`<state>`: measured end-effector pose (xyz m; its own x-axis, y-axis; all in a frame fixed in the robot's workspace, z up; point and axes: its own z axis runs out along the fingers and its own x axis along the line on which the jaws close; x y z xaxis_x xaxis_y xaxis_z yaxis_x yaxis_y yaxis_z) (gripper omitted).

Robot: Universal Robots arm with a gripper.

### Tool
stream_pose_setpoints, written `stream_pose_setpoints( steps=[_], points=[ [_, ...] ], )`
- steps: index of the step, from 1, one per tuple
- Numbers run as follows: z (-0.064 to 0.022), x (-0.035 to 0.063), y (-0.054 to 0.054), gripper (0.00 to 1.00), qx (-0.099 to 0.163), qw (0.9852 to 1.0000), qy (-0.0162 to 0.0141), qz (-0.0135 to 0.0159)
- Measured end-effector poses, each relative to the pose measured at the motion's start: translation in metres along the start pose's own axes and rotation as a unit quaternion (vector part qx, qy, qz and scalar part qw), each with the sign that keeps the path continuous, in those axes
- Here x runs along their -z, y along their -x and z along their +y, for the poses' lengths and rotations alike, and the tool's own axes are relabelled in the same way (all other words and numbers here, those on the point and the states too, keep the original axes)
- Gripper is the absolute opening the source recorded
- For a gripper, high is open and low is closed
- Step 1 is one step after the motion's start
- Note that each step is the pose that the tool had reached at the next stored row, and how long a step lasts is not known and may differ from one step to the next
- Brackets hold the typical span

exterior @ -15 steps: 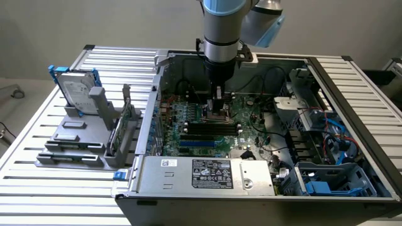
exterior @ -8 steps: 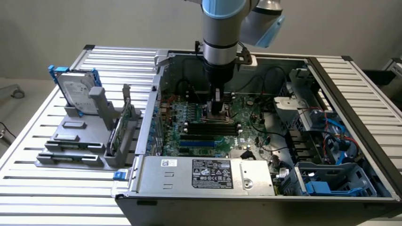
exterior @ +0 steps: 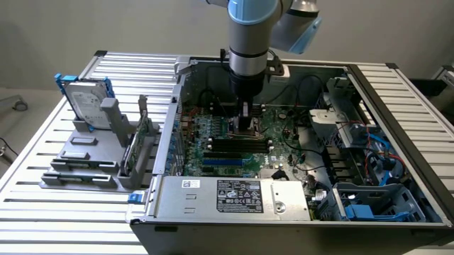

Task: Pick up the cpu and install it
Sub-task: 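Place the cpu into insertion slot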

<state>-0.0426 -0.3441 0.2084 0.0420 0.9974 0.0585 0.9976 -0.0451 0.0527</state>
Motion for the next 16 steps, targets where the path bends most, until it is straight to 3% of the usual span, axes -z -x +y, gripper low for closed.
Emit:
stream_pose_setpoints(
  steps=[6,16],
  points=[
    [-0.0002,-0.0051,0.0003,0.54,0.001,0.9999,0.0005,-0.0115],
    [-0.0003,-0.0064,0.0004,0.54,0.001,0.9999,0.0020,-0.0123]
  ],
)
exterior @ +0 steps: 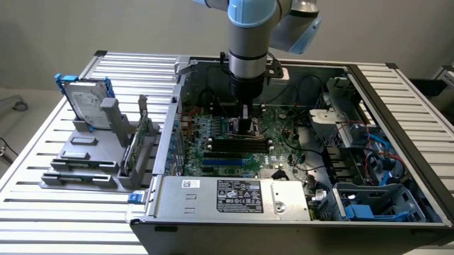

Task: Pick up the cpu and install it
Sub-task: 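Place the cpu into insertion slot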

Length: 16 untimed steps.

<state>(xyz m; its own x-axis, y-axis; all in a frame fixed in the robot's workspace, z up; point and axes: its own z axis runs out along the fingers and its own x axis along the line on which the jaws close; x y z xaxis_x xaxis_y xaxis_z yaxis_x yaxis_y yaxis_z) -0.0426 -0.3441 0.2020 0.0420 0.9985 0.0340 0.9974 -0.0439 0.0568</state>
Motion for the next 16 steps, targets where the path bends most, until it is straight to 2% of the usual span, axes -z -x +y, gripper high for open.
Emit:
stream_pose_setpoints(
  steps=[8,16],
  points=[
    [0.0000,-0.0009,-0.0002,0.54,0.000,1.0000,0.0038,0.0002],
    [-0.0001,-0.0011,-0.0003,0.54,0.000,1.0000,0.0043,0.0002]
  ],
)
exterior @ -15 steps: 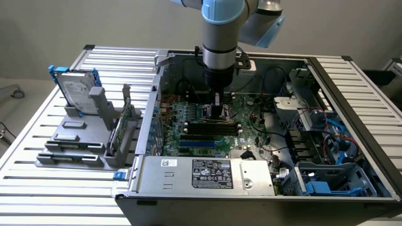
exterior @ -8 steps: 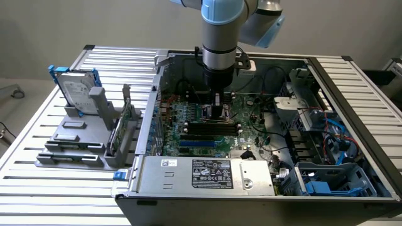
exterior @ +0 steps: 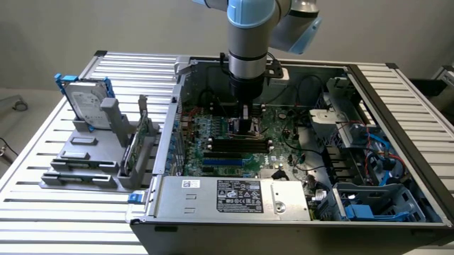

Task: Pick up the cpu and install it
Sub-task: 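Place the cpu into insertion slot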

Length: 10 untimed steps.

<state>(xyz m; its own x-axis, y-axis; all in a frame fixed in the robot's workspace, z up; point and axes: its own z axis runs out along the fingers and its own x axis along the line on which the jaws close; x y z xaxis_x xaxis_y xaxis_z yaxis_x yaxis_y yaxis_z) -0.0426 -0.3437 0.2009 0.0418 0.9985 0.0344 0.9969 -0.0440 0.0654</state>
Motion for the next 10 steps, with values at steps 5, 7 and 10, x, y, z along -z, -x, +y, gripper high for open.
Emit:
stream_pose_setpoints(
  steps=[5,7,10],
  points=[
    [-0.0001,-0.0003,-0.0005,0.54,0.000,1.0000,0.0003,0.0003],
    [-0.0001,-0.0005,-0.0011,0.54,0.000,1.0000,0.0002,0.0001],
    [-0.0002,-0.0007,-0.0011,0.54,0.000,1.0000,0.0001,0.0000]
  ],
)
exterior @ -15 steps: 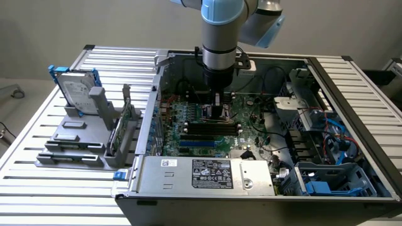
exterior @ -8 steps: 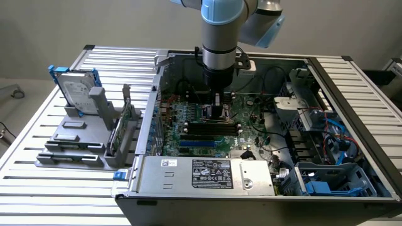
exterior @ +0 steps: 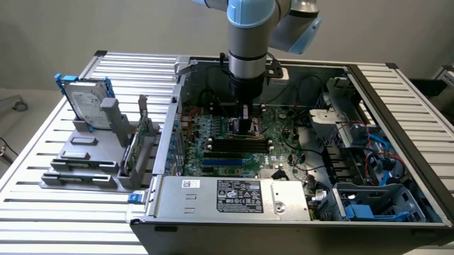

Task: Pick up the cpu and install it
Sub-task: 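Place the cpu into insertion slot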

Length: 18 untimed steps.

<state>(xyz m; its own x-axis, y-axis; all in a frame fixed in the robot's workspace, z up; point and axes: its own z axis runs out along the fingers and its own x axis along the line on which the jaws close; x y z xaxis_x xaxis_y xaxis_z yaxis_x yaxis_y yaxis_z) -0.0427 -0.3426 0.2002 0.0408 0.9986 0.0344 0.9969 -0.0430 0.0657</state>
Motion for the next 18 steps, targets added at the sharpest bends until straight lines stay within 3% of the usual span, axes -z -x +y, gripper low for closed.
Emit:
stream_pose_setpoints(
  steps=[18],
  points=[
    [-0.0007,-0.0041,0.0001,0.54,0.015,0.9999,0.0009,0.0011]
  ],
)
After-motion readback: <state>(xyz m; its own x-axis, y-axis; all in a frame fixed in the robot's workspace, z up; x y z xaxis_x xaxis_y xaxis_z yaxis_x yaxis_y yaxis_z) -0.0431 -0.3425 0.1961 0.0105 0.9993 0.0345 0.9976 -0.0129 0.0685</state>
